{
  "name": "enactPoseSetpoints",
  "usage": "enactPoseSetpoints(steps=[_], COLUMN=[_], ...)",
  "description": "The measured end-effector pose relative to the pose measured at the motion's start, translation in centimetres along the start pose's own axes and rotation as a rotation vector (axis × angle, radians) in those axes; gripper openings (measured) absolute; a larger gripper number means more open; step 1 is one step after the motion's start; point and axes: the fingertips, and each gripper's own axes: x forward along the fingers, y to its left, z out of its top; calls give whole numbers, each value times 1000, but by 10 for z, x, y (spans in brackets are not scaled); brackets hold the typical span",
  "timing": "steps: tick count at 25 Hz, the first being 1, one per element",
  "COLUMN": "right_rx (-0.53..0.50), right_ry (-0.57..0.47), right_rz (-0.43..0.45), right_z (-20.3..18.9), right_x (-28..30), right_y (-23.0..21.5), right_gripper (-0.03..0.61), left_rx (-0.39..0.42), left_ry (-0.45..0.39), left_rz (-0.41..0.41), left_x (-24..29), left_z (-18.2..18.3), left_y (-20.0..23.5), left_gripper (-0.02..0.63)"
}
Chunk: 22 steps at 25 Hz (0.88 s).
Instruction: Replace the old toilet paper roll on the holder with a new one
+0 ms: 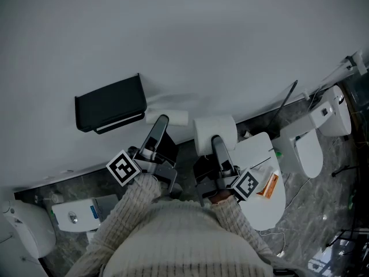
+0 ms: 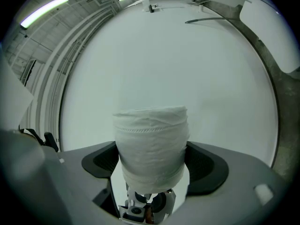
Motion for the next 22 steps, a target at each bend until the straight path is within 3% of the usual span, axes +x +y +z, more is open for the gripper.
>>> enactPoseSetpoints(steps=[12, 18, 22], right_rx=[25, 37, 38], right_ry=[-18, 8, 33], right_rz=[-22, 24, 43], right_z=[3, -7, -24], right_x=[5, -9, 3], right_y=[-5, 8, 10], right_gripper=[433, 433, 433], left_rx=[-37, -13, 0], left_ry=[18, -4, -29], left_rz=[23, 11, 10], left_x=[-9, -35, -52], left_z=[-6, -23, -9], left_y=[10, -7, -9], left_gripper=[158, 158, 158])
